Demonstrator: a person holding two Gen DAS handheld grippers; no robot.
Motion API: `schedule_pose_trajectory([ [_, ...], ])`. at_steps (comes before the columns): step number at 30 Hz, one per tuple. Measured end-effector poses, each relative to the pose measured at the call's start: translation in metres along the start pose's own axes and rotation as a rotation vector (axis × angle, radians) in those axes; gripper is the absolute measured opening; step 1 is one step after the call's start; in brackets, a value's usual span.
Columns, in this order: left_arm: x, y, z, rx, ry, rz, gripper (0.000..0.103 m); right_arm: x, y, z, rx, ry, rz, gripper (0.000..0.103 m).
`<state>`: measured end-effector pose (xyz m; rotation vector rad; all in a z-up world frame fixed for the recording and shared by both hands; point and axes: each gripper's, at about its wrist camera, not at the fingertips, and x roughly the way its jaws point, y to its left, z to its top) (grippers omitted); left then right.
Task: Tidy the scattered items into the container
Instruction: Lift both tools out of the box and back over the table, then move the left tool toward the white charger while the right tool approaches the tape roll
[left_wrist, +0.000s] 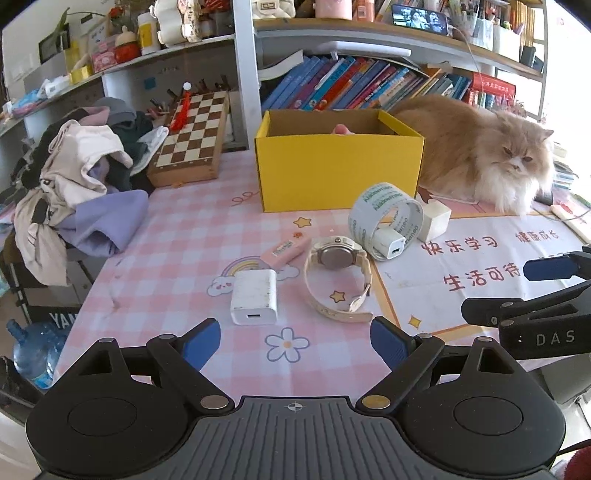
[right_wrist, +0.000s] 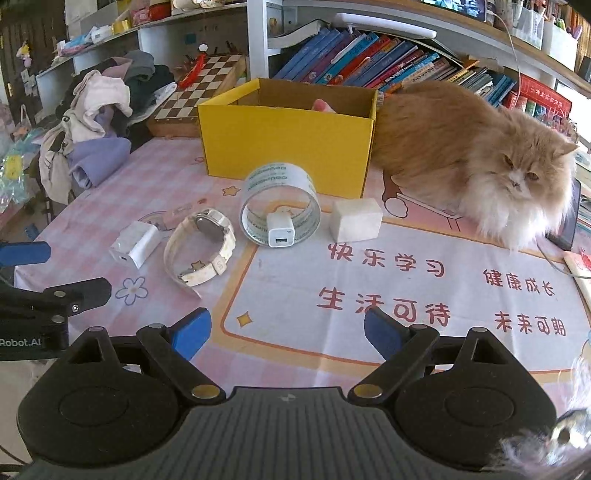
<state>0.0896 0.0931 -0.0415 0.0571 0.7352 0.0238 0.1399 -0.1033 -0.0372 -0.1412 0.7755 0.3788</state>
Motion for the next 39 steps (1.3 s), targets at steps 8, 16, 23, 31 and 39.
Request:
schedule_pose_trajectory([
  [8,0.005,-0.002,0.001,0.013,0.012,0.003,0.091,0.001,0.006,0.002,-0.024,-0.011,0.012,0.090],
  [16,0.012,0.000,0.000,0.010,0.042,-0.017,0.091,0.005,0.004,0.004,-0.014,0.005,0.015,0.090],
  [23,0.015,0.002,0.000,0.003,0.045,-0.012,0.091,0.010,0.003,0.006,-0.005,0.026,0.044,0.090],
  [31,0.017,0.008,0.001,-0.007,0.046,-0.002,0.091,0.014,0.006,0.009,-0.010,0.026,0.028,0.090],
  [39,0.021,0.010,0.001,-0.004,0.053,-0.001,0.091,0.021,0.012,0.010,-0.022,0.042,0.044,0.087],
])
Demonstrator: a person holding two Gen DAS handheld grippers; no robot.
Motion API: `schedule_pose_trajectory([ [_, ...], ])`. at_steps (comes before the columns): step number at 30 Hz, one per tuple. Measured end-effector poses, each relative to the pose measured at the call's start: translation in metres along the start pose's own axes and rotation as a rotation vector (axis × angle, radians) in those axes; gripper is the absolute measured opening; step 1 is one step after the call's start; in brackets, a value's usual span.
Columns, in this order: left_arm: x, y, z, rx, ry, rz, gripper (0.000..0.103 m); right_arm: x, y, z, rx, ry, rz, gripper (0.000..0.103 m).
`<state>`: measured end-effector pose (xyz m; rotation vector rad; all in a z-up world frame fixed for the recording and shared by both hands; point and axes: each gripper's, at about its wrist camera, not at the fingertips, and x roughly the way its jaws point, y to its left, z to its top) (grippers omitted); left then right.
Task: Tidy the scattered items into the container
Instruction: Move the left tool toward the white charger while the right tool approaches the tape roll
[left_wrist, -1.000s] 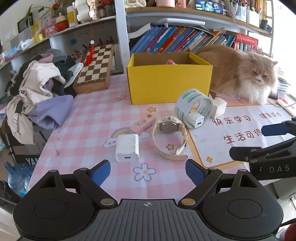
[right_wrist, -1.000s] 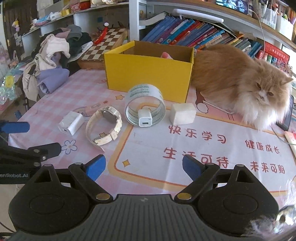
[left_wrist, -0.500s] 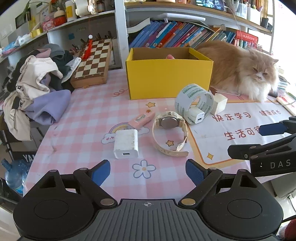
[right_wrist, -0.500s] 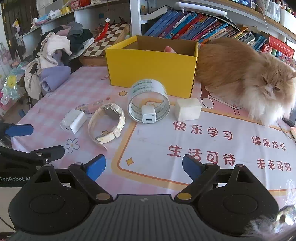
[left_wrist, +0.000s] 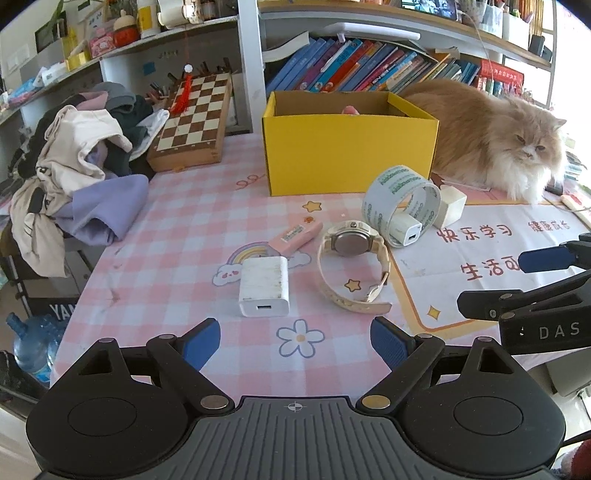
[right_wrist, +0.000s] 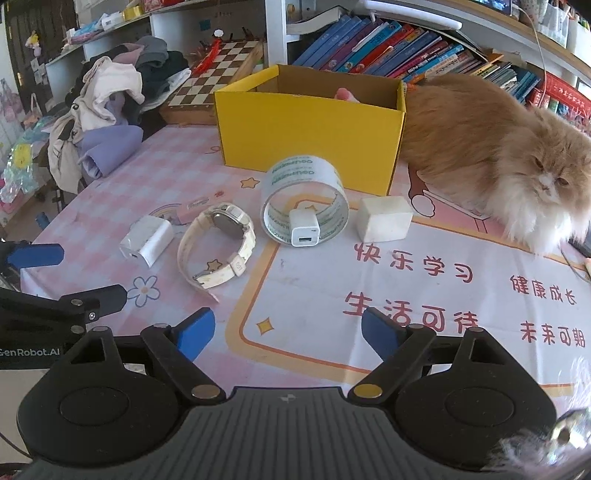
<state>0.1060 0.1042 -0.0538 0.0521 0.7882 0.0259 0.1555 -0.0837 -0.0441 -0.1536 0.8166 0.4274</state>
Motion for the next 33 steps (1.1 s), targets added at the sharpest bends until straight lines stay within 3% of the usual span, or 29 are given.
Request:
schedule_pose_trajectory([
  [9,0.004,0.002,0.000,-0.009,0.002,-0.011,0.090,0.003,0.002,0.002,-0.008,0.004,0.002,0.084],
  [17,0.008,0.005,0.002,-0.011,-0.010,-0.015,0.090,0.010,0.007,0.006,-0.027,0.026,0.027,0.059],
  [30,0.022,0.013,0.007,-0.026,0.012,-0.005,0.089,0.029,0.012,0.019,-0.047,0.054,0.064,0.055],
  [33,0.026,0.016,0.009,-0.029,0.016,-0.004,0.085,0.035,0.011,0.024,-0.043,0.059,0.075,0.052],
])
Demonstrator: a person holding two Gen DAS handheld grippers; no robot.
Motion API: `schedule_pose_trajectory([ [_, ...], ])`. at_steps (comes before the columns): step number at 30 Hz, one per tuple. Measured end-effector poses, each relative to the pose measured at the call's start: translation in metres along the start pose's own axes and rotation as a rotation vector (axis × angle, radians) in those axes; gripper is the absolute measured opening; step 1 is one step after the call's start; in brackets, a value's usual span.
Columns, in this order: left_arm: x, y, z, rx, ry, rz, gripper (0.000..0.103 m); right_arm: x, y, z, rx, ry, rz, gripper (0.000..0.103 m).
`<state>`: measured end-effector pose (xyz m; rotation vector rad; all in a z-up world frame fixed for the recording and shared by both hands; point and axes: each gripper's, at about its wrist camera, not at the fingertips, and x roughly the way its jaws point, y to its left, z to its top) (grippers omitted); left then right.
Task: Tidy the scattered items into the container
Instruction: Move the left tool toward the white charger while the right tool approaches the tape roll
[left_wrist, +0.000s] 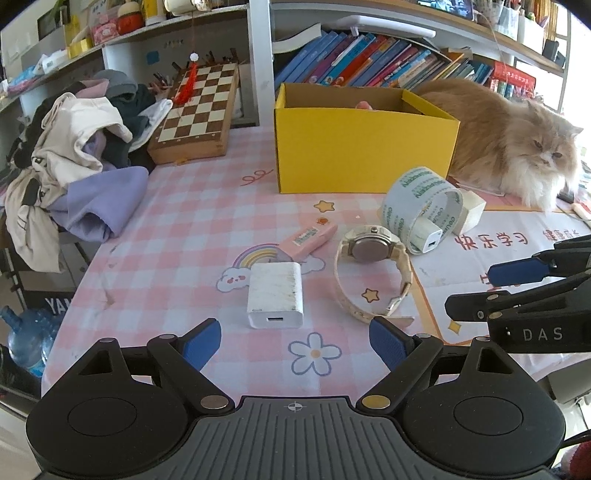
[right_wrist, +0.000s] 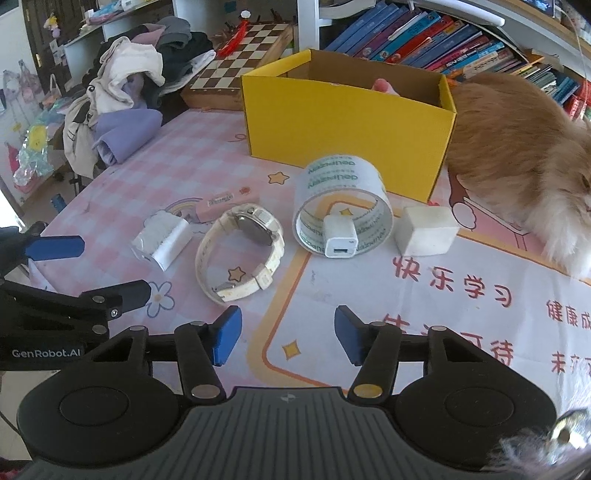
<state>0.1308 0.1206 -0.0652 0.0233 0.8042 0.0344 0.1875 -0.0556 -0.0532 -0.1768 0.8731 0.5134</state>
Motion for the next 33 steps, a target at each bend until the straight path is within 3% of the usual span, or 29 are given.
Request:
schedule_pose_trajectory([
  [10,0.018,0.010,0.007,-0.033,0.024,0.014,0.077,0.021,0.005,0.020,-0.011,0.024,0.048,0.035],
  [24,0.043,0.014,0.014,-0.031,0.070,0.025,0.067,0.049,-0.004,0.040,0.058,0.068,0.083,0.031],
  [30,0.055,0.019,0.018,-0.058,0.081,0.014,0.064,0.061,-0.006,0.044,0.071,0.093,0.089,0.024],
  [33,0.062,0.023,0.021,-0.082,0.093,0.006,0.056,0.067,-0.006,0.046,0.071,0.105,0.094,0.018],
])
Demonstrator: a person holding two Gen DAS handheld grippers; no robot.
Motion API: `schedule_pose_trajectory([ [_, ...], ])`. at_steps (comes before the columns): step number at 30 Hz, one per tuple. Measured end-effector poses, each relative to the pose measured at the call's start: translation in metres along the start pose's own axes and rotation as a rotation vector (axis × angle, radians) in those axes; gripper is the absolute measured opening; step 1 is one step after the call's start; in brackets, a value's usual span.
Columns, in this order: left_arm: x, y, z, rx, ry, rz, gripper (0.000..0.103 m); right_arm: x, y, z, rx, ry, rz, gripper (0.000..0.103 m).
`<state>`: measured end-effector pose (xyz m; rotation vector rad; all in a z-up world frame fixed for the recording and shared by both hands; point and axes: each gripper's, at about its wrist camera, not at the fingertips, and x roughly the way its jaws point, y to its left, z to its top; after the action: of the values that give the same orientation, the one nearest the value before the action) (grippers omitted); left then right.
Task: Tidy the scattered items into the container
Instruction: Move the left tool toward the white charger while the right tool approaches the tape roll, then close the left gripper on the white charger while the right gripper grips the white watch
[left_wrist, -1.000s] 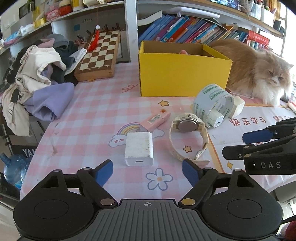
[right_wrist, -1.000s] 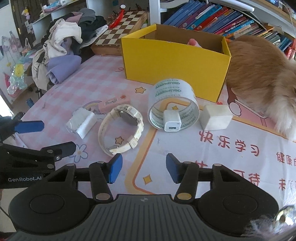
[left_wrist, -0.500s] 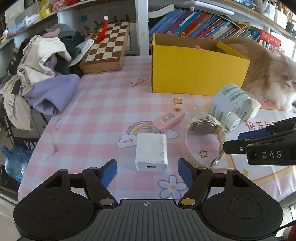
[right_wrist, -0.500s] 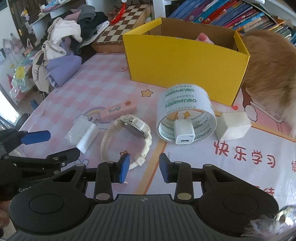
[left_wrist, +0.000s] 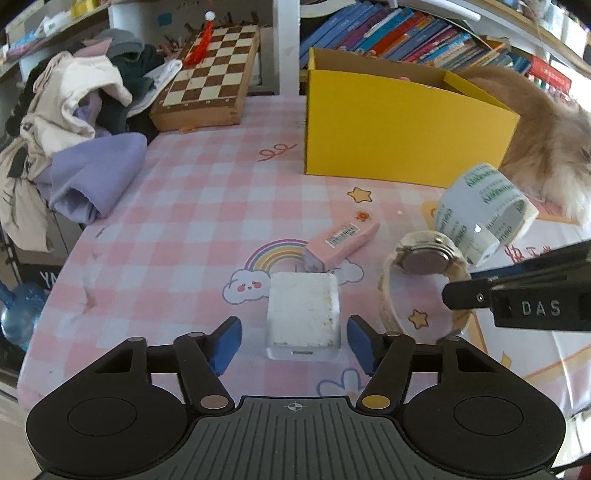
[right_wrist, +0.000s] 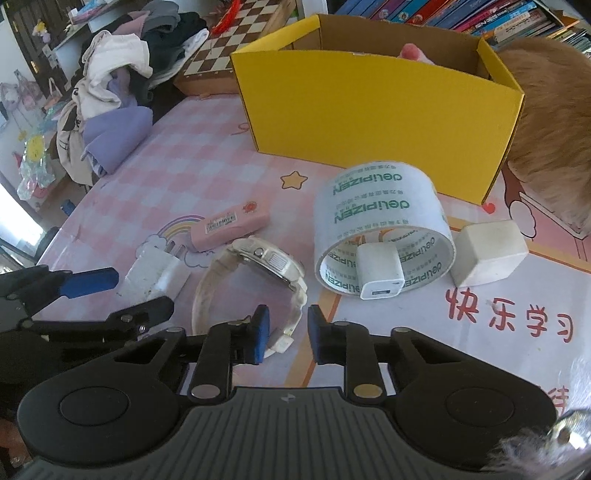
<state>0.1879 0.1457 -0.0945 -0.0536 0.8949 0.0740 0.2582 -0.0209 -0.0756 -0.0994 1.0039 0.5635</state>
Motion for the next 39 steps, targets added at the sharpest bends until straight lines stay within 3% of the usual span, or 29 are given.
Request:
schedule_pose_trajectory([
  [12,0.010,-0.001,0.004,0.005,0.013,-0.014,0.050,0.010,-0.005,0.005,-0.002,0.016,-0.016,0.010],
  [16,0.011,-0.004,0.005,0.020,0.006,-0.010,0.042,0.012,-0.006,0.005,-0.009,0.020,-0.023,0.009],
  [28,0.008,-0.002,0.005,0.011,0.012,-0.026,0.041,0.008,-0.009,0.003,0.002,0.016,-0.013,0.003],
  [39,-0.011,-0.006,0.007,0.021,-0.033,-0.046,0.041,-0.010,-0.006,-0.003,-0.005,-0.004,0.007,0.003],
])
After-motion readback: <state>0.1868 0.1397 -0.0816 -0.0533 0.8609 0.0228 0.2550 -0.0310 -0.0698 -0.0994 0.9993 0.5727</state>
